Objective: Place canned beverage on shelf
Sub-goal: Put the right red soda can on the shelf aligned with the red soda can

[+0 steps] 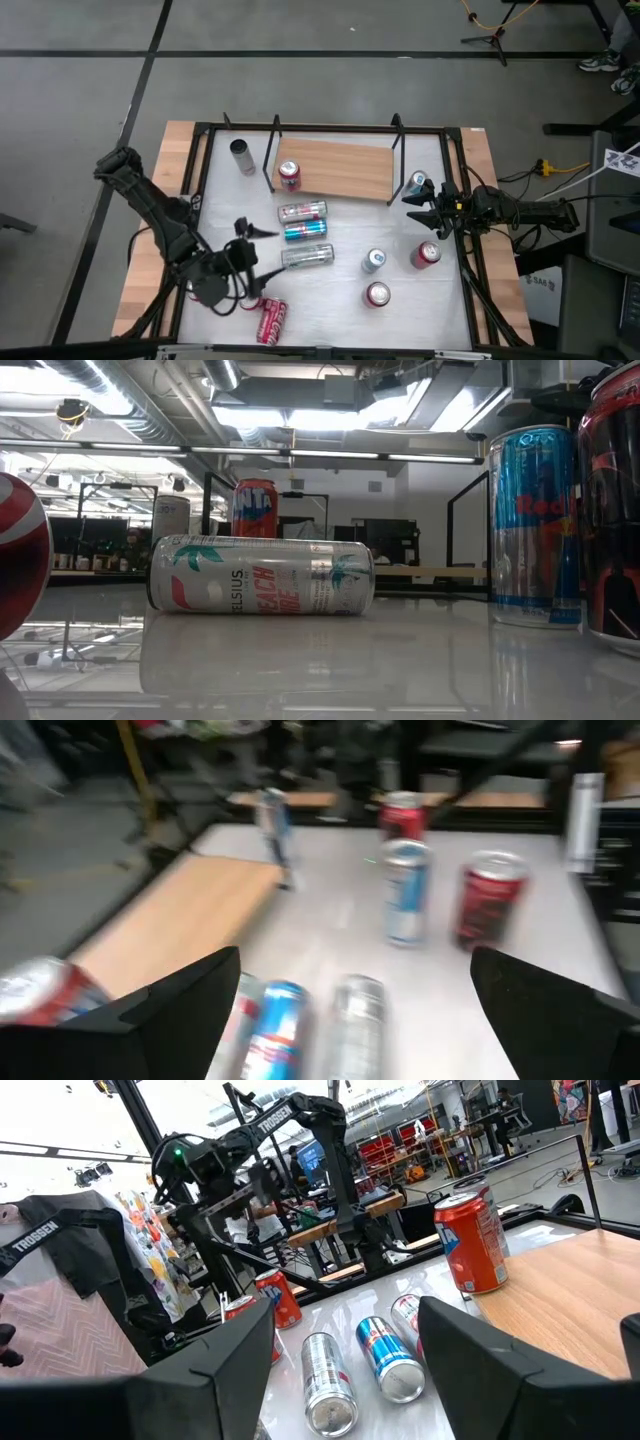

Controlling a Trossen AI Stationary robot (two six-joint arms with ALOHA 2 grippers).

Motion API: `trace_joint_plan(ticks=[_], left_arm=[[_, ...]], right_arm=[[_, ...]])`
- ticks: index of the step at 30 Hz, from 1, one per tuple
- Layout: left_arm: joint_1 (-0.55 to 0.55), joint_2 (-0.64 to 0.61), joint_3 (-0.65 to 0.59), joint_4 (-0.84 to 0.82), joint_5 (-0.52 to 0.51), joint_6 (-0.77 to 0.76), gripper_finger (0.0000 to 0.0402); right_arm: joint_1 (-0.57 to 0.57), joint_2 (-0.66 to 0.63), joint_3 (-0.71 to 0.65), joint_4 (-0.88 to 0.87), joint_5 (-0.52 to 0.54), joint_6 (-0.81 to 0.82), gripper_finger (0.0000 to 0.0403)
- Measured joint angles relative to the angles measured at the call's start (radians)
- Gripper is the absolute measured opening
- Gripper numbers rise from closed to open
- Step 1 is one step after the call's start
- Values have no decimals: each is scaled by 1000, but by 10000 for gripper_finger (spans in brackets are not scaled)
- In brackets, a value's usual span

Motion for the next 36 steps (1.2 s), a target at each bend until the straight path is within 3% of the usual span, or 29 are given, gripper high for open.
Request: trace_joint_plan(ticks=[4, 8, 16, 20, 26, 36], left_arm=[[-49, 0, 0, -43, 55, -100, 389], [-81, 0, 0, -115, 181, -212, 389], [-88, 0, 0, -301, 444, -655, 389], [-89, 0, -1, -358, 540, -803, 389], [-88, 0, -1, -362, 613, -864, 389], [-88, 0, -1, -364, 616, -859, 389]], right_arm=[[0, 0, 0, 0, 0, 0, 239], [0, 0, 0, 0, 0, 0, 239], [0, 0, 0, 0, 0, 0, 239], [0, 0, 0, 0, 0, 0, 239], [0, 0, 0, 0, 0, 0, 239], [0, 0, 0, 0, 0, 0, 239]])
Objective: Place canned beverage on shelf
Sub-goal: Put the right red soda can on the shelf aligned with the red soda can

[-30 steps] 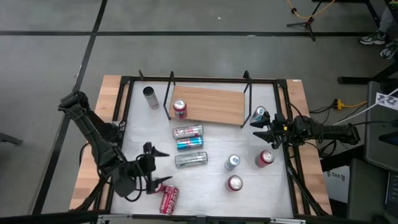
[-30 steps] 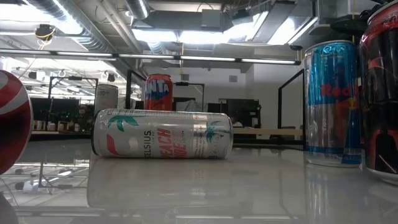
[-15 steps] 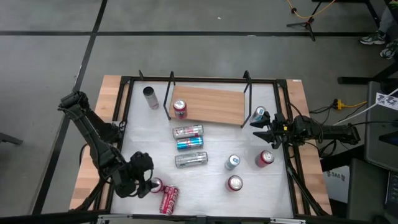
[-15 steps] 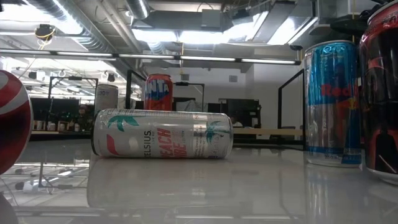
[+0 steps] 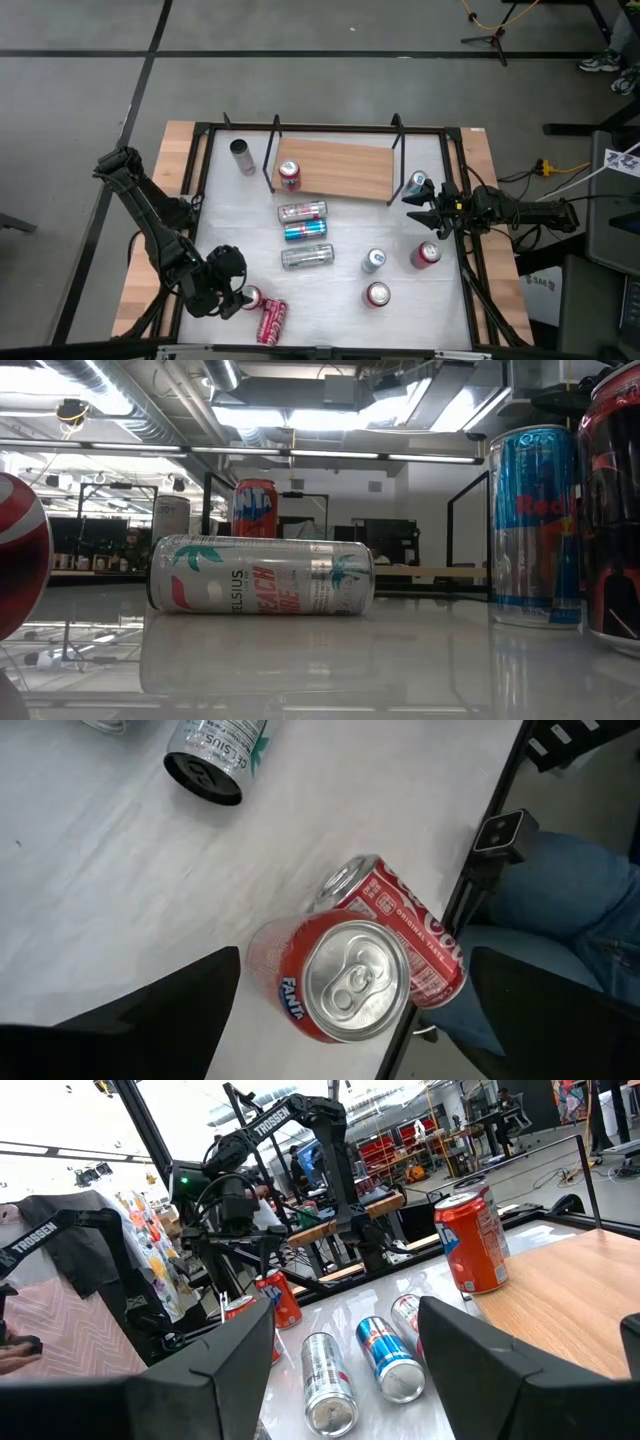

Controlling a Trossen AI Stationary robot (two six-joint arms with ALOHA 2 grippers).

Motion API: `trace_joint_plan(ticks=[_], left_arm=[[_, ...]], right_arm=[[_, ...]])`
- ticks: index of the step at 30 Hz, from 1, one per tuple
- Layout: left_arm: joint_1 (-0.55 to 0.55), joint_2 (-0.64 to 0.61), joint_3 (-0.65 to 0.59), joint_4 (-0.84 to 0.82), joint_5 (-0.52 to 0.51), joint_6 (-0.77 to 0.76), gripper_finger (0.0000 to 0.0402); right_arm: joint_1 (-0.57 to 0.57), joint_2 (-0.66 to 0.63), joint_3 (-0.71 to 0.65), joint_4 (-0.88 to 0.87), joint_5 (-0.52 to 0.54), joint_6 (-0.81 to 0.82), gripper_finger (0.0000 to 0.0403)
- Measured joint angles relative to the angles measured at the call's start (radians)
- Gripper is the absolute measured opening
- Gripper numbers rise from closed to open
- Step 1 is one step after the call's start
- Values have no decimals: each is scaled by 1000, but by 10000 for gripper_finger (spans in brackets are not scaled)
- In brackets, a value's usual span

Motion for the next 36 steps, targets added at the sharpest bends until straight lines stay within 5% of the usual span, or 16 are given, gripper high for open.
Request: trace_joint_plan(ticks=[36], left_arm=[[20, 77, 0, 18, 214, -265, 389]], right_arm=[[0, 0, 0, 0, 0, 0, 239]])
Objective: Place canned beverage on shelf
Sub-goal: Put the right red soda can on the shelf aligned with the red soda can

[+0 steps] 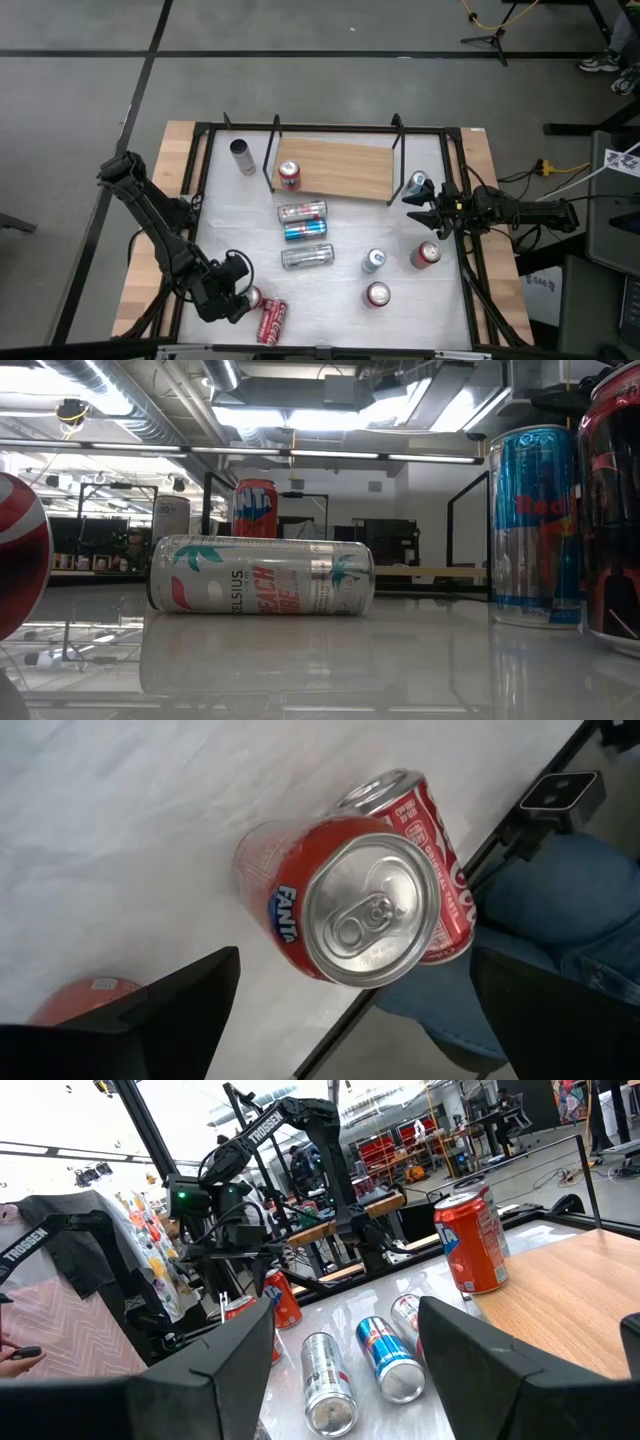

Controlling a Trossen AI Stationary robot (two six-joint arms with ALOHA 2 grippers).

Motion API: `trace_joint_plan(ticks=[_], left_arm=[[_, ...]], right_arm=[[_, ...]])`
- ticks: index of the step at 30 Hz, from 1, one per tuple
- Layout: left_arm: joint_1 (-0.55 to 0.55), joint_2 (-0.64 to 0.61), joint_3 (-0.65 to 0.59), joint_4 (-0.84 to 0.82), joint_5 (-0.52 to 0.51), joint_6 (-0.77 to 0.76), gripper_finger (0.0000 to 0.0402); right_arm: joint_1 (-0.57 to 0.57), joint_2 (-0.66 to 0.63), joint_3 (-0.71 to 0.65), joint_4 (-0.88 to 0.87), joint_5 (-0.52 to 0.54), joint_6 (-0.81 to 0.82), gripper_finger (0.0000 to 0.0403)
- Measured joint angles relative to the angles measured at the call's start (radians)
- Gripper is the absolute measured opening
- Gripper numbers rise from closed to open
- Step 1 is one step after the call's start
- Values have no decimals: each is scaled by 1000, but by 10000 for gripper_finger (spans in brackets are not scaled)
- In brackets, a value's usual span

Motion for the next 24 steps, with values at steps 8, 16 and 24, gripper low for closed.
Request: trace_joint_plan(ticks=[8, 16, 24], left_arm=[[0, 0, 0, 29, -7, -30, 389], [8, 27, 0, 51, 4, -56, 389], [20, 38, 0, 58, 34, -78, 389]], right_arm=[[0, 0, 0, 0, 0, 0, 239], [0, 0, 0, 0, 0, 0, 239], [0, 0, 0, -1, 0, 0, 239]])
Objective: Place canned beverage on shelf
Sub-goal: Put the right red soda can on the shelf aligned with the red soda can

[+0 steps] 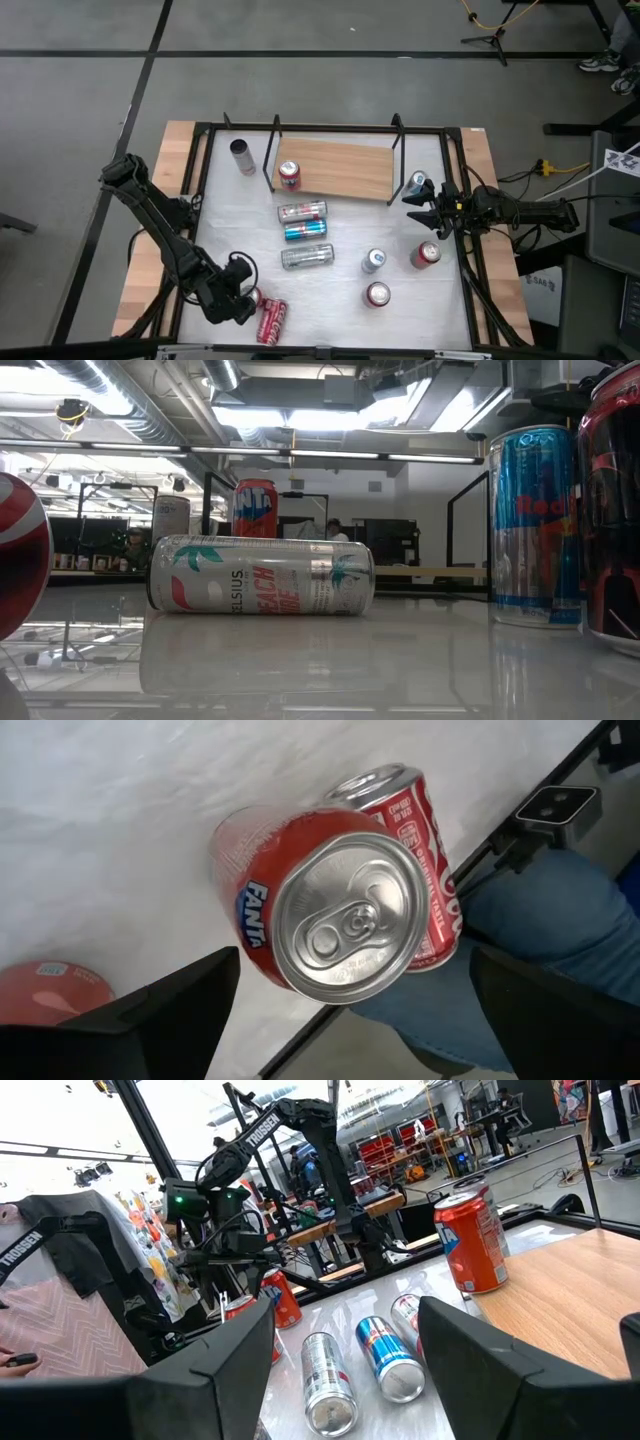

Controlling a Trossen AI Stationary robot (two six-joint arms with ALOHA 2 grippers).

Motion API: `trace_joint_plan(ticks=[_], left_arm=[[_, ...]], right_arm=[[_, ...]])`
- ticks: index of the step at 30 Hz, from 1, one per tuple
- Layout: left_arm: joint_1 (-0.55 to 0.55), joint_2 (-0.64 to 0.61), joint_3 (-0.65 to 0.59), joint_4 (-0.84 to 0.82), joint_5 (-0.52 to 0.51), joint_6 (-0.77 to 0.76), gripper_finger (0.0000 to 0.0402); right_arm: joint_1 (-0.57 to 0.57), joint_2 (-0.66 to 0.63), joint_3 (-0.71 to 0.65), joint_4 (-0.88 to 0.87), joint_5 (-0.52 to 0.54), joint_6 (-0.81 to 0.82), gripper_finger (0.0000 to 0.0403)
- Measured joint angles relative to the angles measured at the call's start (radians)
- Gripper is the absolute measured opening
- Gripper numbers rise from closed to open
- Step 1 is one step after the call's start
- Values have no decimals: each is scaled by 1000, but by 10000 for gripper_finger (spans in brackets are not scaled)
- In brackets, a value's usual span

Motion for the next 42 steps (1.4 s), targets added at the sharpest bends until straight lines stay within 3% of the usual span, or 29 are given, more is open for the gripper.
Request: trace_joint_plan(ticks=[42], left_arm=[[93, 0, 0, -23, 125, -110, 389]], right_arm=[[0, 0, 0, 0, 0, 0, 239]])
